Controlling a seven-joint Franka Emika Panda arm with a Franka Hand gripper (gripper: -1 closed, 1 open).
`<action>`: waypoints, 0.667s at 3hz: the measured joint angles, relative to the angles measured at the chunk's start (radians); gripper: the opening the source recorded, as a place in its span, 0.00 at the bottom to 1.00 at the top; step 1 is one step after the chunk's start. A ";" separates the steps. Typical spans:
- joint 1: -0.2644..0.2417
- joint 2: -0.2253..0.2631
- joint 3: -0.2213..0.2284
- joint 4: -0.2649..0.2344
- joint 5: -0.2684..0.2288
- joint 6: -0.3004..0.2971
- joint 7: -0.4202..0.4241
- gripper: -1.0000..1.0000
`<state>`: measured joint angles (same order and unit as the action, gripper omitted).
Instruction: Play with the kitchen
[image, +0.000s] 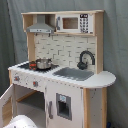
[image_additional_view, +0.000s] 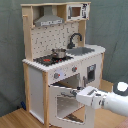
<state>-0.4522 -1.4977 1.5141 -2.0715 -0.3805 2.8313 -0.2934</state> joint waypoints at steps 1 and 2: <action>-0.001 0.000 -0.019 -0.071 0.000 0.076 0.002 1.00; 0.003 0.000 -0.019 -0.123 0.000 0.145 0.062 1.00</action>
<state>-0.4496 -1.4975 1.4955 -2.1947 -0.3804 2.9761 -0.2319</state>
